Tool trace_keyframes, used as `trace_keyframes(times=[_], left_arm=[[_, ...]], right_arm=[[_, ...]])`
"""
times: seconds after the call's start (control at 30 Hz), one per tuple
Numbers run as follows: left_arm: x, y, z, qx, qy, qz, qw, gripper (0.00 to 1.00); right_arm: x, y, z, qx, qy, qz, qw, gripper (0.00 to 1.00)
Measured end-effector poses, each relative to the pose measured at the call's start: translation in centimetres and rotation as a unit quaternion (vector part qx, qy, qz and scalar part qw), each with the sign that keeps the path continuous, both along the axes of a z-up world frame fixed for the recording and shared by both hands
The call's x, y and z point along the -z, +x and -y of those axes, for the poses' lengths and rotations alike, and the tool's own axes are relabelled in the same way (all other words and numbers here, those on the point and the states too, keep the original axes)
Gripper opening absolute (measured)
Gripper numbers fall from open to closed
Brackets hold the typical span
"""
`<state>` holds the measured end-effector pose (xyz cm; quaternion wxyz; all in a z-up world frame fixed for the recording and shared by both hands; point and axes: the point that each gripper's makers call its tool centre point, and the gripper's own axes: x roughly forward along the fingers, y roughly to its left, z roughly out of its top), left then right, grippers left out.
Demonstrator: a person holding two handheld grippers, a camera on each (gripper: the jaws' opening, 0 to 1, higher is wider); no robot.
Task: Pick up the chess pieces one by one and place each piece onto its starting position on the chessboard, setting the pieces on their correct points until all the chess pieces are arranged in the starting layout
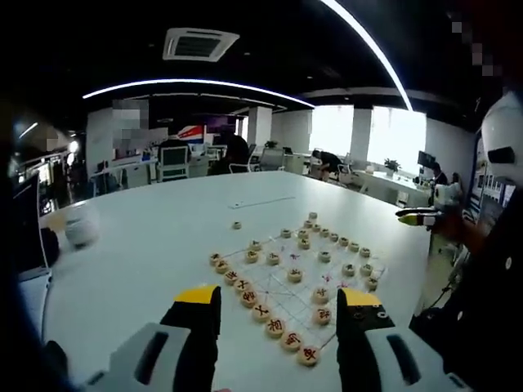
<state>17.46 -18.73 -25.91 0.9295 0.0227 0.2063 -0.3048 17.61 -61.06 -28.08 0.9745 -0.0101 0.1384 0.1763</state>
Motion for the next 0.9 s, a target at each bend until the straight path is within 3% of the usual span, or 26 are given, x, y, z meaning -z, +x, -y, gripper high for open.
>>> trace_keyframes(times=[0.1,0.2,0.3,0.53,0.8,0.9], left_arm=[[-0.1,0.0,0.1,0.000,-0.001,0.001,1.0000,0.58],[-0.1,-0.2,0.0,0.000,-0.002,0.002,1.0000,0.58],[-0.2,-0.4,-0.5,-0.006,-0.004,0.003,1.0000,0.58],[0.2,-0.8,-1.5,-0.023,-0.006,-0.001,0.9997,0.58],[0.1,-1.0,-2.4,-0.038,-0.009,0.002,0.9992,0.58],[0.1,-1.2,-2.9,-0.045,-0.010,0.002,0.9989,0.58]], right_arm=[[-0.1,0.9,-0.1,-0.004,-0.006,-0.005,1.0000,0.38],[0.5,2.6,0.2,-0.027,-0.041,-0.037,0.9981,0.38],[-0.2,4.4,-0.1,-0.051,-0.042,-0.049,0.9966,0.39],[-0.7,8.9,-1.1,-0.109,-0.111,-0.073,0.9851,0.38],[0.3,15.3,-3.3,-0.183,-0.184,-0.122,0.9581,0.35],[1.7,17.5,-4.1,-0.207,-0.204,-0.152,0.9447,0.34]])
